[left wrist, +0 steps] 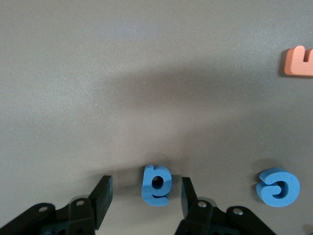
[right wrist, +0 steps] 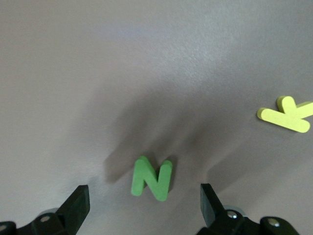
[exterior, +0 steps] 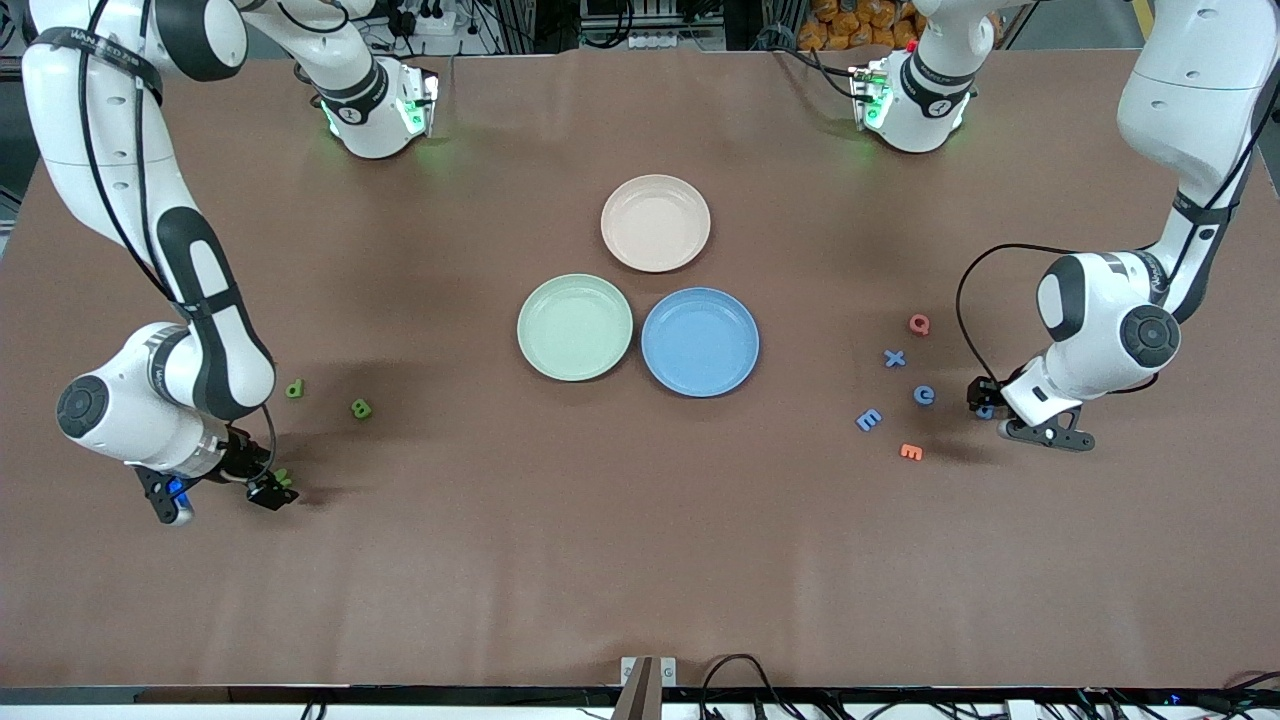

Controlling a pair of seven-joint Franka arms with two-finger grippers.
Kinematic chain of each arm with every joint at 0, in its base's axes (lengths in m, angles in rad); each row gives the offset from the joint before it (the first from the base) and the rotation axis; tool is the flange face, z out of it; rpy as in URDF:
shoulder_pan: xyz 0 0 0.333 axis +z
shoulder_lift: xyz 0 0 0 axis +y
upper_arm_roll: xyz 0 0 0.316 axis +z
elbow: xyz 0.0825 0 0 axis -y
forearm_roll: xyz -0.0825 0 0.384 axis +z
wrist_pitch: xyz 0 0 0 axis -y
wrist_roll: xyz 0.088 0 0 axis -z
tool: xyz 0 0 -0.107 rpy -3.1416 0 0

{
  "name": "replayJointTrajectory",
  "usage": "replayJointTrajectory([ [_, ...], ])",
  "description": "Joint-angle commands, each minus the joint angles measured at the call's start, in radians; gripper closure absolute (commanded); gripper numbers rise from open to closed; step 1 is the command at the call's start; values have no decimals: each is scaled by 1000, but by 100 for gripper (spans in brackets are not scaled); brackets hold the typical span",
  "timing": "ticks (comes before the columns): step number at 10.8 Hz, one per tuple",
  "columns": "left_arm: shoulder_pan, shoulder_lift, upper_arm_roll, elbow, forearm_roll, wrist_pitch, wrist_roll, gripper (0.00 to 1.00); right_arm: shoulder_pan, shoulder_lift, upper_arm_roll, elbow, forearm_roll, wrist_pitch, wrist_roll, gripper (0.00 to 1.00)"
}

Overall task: Sort letters by color into matching plates
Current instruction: 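Lower the right gripper and grasp the green N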

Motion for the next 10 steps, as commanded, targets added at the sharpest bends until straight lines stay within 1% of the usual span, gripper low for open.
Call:
replayJointTrajectory([
  [1,5,4,-3,1,20,13,0,46,-14,38,5,24,7,1,16,0],
  [2,7,4,-3,0,20,13,0,46,-17,38,5,24,5,-1,15,0],
  [4,7,4,-3,0,20,13,0,54,-18,38,5,22,5,1,13,0],
  [6,7,13,-3,1,20,14,0,55,-18,41,5,22,5,2,12,0],
  [8,5,14,-3,3,20,14,-3,58,-18,47,4,21,0,4,6,25],
  [9,5,15,-3,4,20,14,-3,64,-17,47,5,21,-6,7,7,34],
  [10,5,15,-3,4,20,14,-5,76,-17,47,4,21,-6,7,7,36],
])
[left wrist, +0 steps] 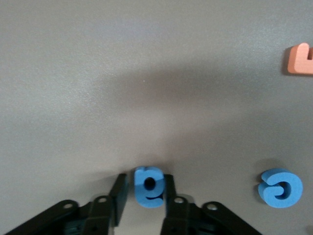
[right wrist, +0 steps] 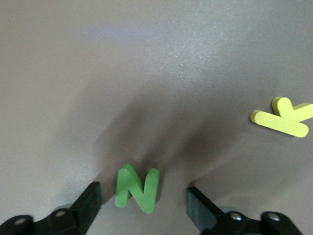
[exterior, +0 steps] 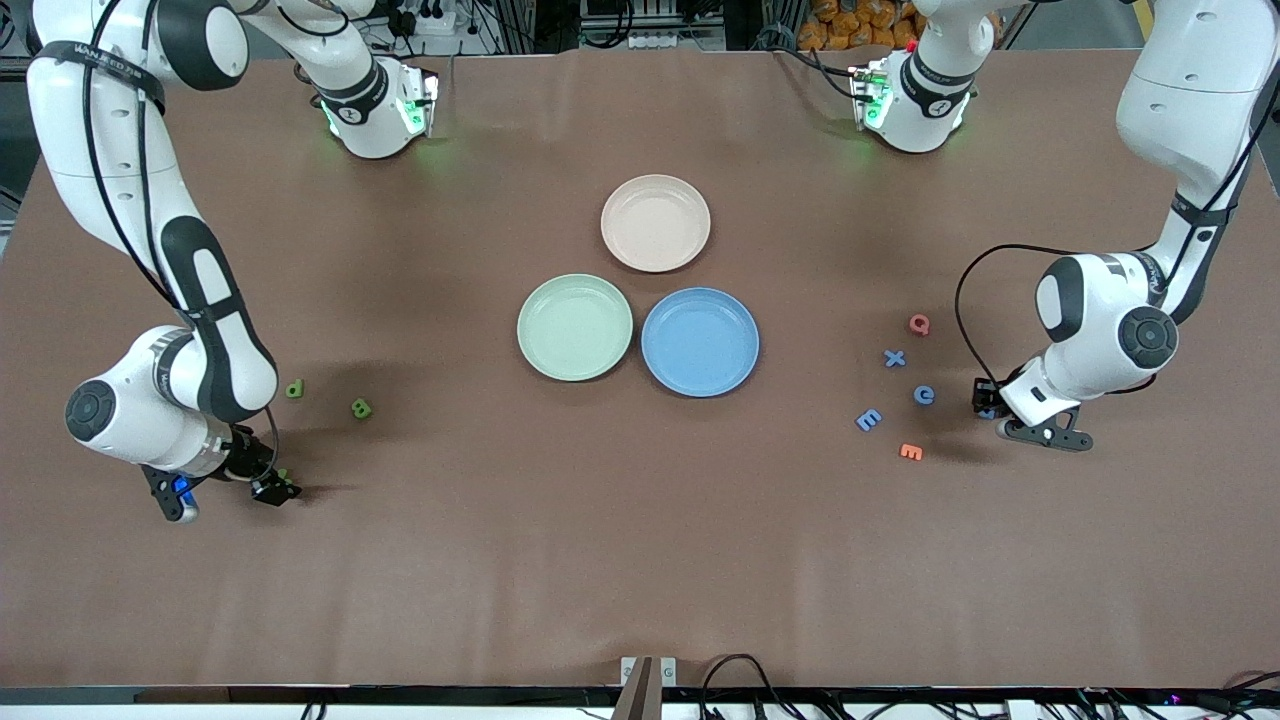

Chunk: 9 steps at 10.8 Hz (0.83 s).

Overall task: Sort letters by color into matching plates
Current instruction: 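Lower the right gripper and grasp the green N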

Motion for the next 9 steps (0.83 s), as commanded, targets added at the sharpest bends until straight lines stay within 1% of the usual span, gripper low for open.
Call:
replayJointTrajectory([
  [1,5,8,-3,4,20,13,-5,91,-9,23,6,16,-5,6,4,39],
  [2,0,7,-3,4,17,13,-9,100,-9,23,6,17,-5,6,4,40],
  [5,-8,-24,-5,4,11,6,-63,100,-9,19,5,17,-5,7,4,41],
  [6,-9,-44,-6,12,9,-20,-66,100,-9,16,5,17,-5,7,4,43],
  [9,-8,-110,-17,27,6,-97,-78,100,-9,8,5,14,-7,7,1,43],
])
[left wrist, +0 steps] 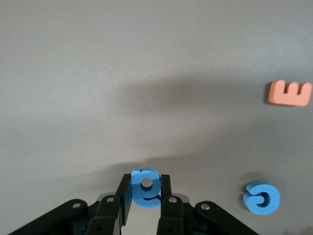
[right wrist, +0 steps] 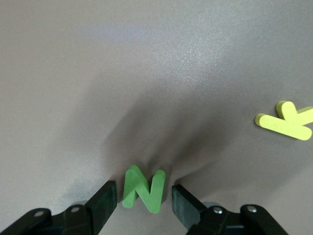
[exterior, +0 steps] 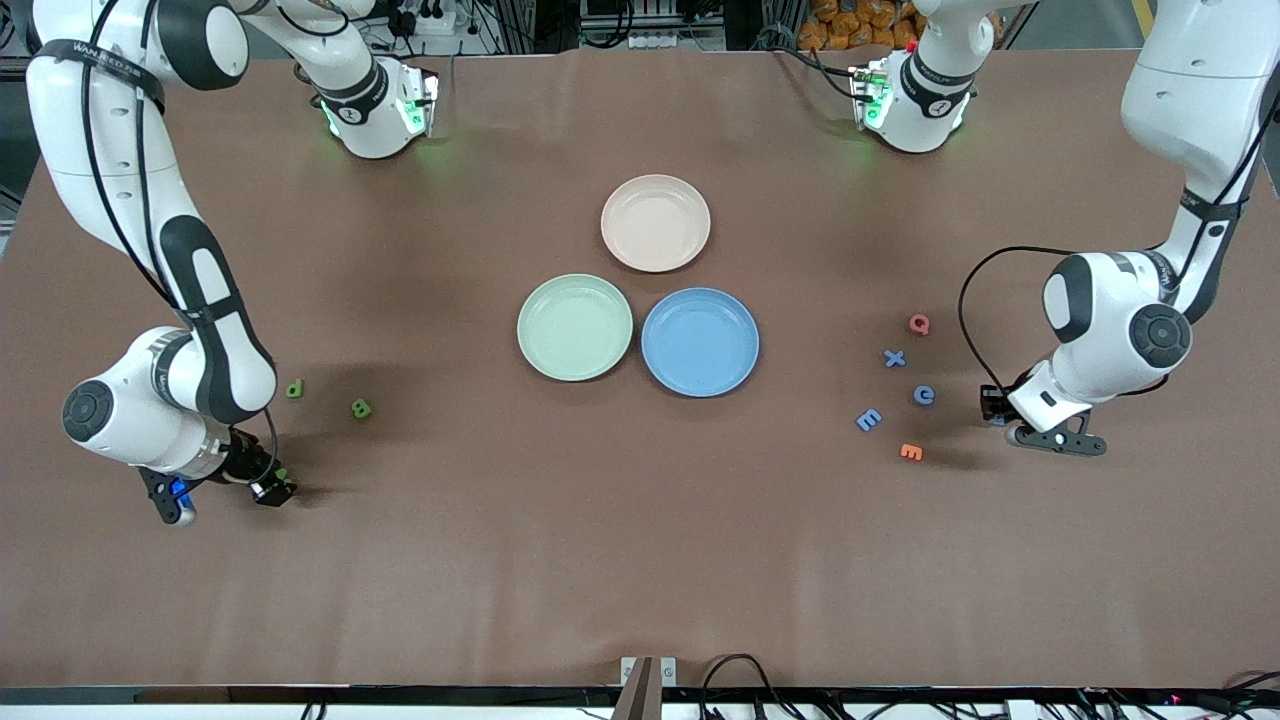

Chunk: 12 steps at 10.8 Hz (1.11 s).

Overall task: Sort letters by color into matching plates
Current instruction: 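Grasp the blue a letter with the left gripper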

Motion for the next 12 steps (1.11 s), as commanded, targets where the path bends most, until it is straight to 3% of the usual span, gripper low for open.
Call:
replayJointTrajectory([
  [1,-1,-93,-23,16,5,-114,-58,100,-11,5,3,3,-9,6,1,44],
  [3,-1,-119,-67,49,5,-198,-140,100,-16,1,3,0,-20,7,-2,57],
  [6,-3,-119,-121,124,0,-317,-242,100,-16,-13,3,-17,-20,9,-25,61],
  [9,-3,-123,-208,128,-9,-338,-409,100,-13,-22,3,-38,-22,21,-45,71],
  [12,-4,-116,-255,143,-9,-341,-550,100,-11,-32,3,-49,-22,21,-51,73],
])
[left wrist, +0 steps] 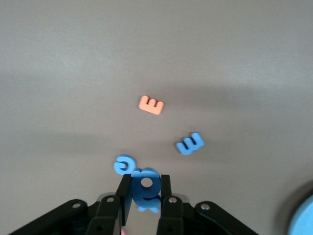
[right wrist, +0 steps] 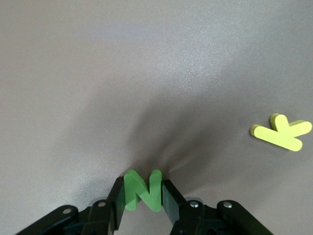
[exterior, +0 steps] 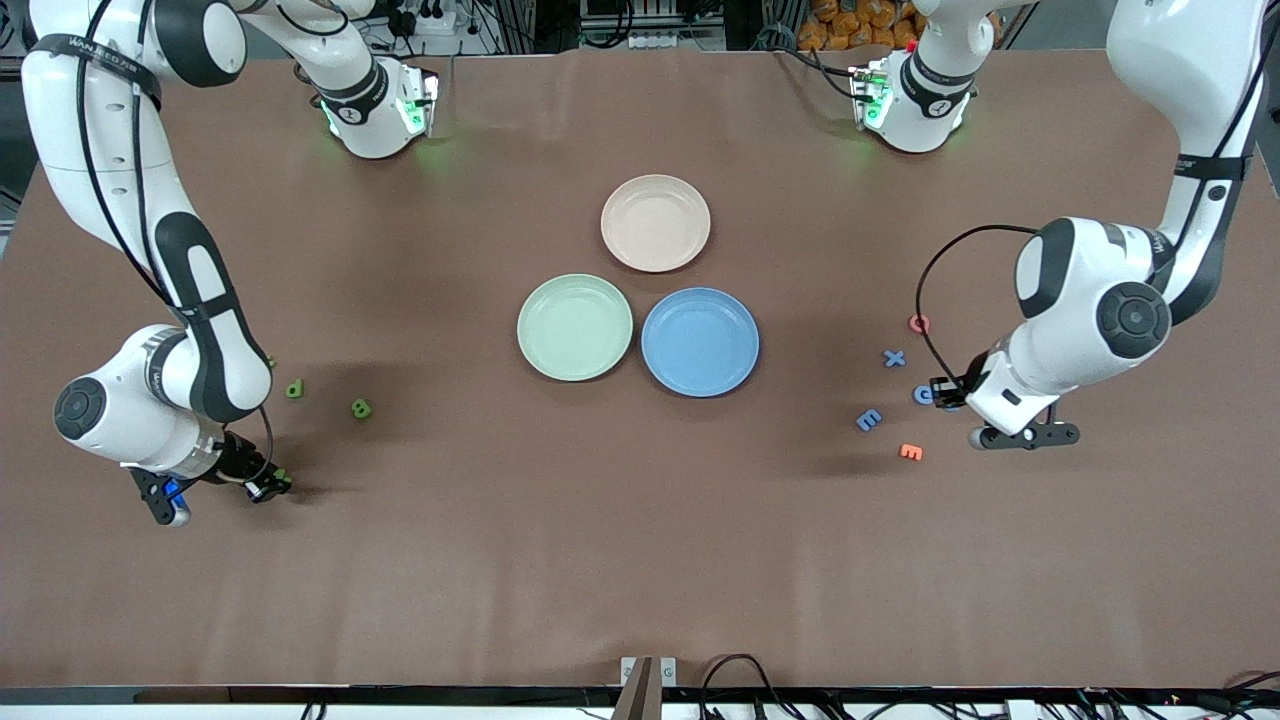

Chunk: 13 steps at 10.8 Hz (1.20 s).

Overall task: Sort letters by color into matching plates
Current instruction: 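Carry the green N and blue a to matching plates with both grippers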

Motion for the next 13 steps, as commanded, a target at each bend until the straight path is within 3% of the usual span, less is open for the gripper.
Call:
replayJointTrajectory([
  [1,-2,4,-35,21,-7,-24,-140,100,-9,-23,7,-48,-16,16,-12,73],
  [8,-9,7,-159,38,-7,-58,-513,100,11,-79,7,-51,-14,-42,-12,73],
  [13,-96,20,-172,41,-6,-68,-732,100,99,-165,7,-139,-13,-44,-1,73],
])
